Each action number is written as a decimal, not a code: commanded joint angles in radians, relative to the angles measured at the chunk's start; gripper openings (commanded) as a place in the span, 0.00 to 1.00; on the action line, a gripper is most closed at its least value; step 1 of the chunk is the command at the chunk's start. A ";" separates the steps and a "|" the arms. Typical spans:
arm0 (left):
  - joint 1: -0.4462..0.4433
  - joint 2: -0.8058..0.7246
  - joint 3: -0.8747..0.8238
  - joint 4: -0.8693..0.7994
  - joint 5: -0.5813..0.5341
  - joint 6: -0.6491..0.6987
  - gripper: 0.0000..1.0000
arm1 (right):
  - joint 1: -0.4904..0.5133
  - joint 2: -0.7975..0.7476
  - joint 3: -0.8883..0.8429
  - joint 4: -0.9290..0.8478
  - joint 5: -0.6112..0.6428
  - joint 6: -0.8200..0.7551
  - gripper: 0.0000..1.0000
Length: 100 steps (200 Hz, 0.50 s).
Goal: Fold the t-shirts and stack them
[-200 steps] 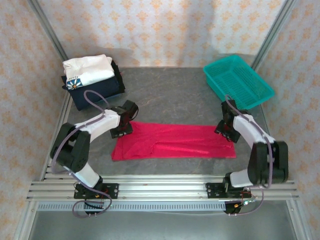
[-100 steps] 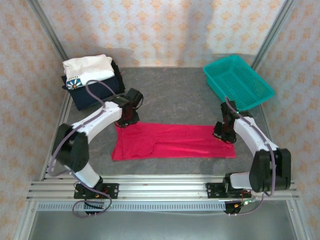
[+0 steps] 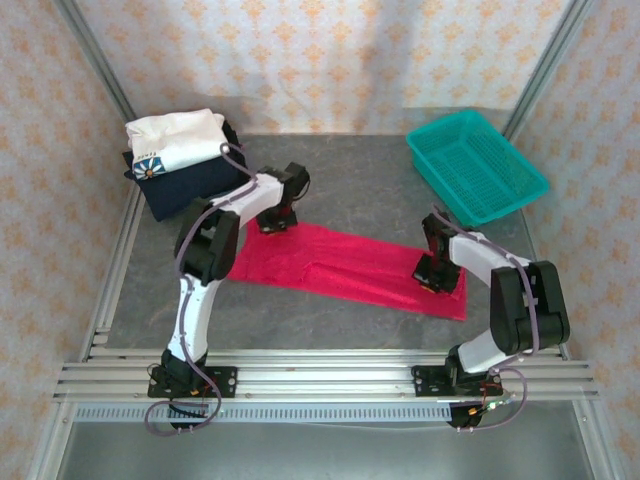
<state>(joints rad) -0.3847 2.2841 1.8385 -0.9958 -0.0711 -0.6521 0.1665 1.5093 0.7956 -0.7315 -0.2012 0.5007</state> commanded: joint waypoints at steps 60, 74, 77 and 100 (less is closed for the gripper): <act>0.045 0.562 0.932 0.029 0.101 0.177 0.16 | 0.344 0.029 -0.041 0.075 -0.180 0.452 0.08; 0.057 0.603 0.947 0.145 0.185 0.143 0.17 | 0.413 0.059 -0.029 0.157 -0.215 0.564 0.08; 0.057 0.613 0.956 0.161 0.197 0.134 0.17 | 0.427 0.066 -0.029 0.179 -0.223 0.592 0.08; 0.070 0.690 1.019 0.272 0.264 0.056 0.17 | 0.516 0.121 -0.037 0.357 -0.246 0.794 0.08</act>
<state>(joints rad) -0.3378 2.8681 2.8281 -0.8608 0.0696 -0.5205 0.6079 1.5398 0.7944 -0.5758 -0.3878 1.0153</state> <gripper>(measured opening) 0.169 0.078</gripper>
